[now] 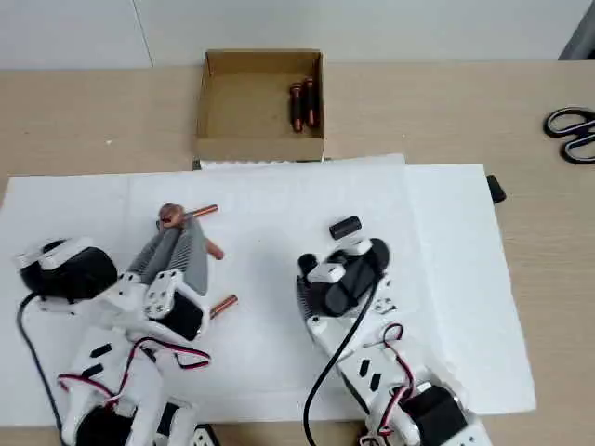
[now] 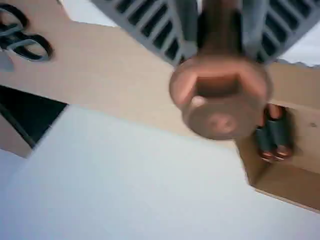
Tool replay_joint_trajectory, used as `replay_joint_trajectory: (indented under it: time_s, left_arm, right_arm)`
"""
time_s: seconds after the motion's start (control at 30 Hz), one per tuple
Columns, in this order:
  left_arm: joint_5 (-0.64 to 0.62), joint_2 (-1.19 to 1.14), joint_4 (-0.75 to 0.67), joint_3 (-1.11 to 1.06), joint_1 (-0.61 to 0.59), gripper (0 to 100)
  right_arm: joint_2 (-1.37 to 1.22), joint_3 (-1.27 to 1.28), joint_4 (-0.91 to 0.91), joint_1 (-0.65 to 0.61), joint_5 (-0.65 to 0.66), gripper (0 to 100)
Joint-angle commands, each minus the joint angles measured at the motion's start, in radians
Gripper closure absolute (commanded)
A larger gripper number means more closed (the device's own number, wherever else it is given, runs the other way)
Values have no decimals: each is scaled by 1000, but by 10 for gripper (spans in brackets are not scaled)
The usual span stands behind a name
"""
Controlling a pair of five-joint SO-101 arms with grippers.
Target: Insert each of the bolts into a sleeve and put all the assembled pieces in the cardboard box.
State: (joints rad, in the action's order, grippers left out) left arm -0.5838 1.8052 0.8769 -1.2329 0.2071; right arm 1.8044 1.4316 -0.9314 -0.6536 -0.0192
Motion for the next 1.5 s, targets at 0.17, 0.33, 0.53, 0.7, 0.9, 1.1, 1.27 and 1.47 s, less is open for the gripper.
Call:
replay_joint_trajectory:
  time_s: [0.17, 0.33, 0.53, 0.7, 0.9, 1.1, 1.27, 1.47]
  left_arm:
    - [-87, 15, -58, -35, 172, 994]
    - [-86, 15, -58, -36, 180, 994]
    - [-86, 15, -57, -45, 216, 994]
    - [-84, 14, -60, -48, 261, 994]
    - [-83, 14, -60, -87, 264, 994]
    - [-83, 14, -68, -101, 264, 994]
    - [-18, 14, -115, -111, 259, 994]
    - [-8, 14, -114, -147, 264, 994]
  right_arm:
    - [10, 35, 81, -65, 12, 997]
    - [10, 31, 81, -67, 12, 997]
    - [10, 14, 79, -96, 12, 997]
    - [8, -2, 77, -140, 12, 997]
    - [10, -2, 79, -143, 12, 997]
    - [8, -44, 70, -147, 12, 997]
    - [8, -48, 70, -147, 12, 997]
    - [8, -49, 70, -147, 12, 997]
